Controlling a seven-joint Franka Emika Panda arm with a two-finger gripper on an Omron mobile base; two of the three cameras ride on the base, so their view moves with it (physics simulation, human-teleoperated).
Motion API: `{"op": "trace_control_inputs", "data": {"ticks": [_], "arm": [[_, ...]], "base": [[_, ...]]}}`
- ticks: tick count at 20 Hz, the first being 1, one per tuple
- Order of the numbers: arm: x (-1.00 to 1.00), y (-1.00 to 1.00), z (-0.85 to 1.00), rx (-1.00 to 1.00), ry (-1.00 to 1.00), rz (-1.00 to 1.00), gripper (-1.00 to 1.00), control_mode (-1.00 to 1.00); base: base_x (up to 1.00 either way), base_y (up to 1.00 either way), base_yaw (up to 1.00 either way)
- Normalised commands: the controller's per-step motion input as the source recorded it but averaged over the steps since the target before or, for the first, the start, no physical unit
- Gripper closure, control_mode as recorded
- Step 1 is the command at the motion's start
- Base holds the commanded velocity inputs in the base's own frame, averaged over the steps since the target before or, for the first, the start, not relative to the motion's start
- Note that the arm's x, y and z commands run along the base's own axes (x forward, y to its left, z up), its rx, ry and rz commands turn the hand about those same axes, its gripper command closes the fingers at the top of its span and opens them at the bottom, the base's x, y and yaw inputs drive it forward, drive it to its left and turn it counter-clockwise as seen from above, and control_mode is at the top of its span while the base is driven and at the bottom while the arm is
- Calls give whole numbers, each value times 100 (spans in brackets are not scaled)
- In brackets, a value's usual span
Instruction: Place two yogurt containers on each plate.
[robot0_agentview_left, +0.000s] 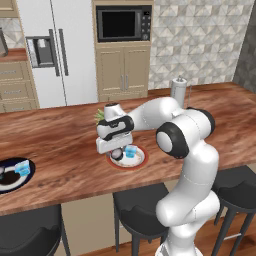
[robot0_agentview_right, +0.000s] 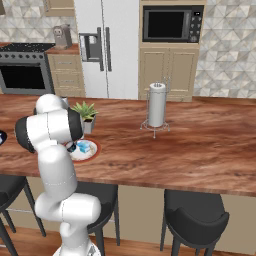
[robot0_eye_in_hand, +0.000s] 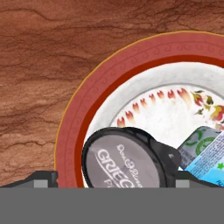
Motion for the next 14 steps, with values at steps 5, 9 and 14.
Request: {"op": "trace_control_inputs", "data": {"ticks": [5,9,14], "arm": [[0,-4,6,0,0,0,-100,-100],[-3,-9,12,0,0,0,-100,-100],[-24,-20,29,0,0,0,-100,-100]], "base": [[0,0,0],[0,0,0],[0,0,0]]}}
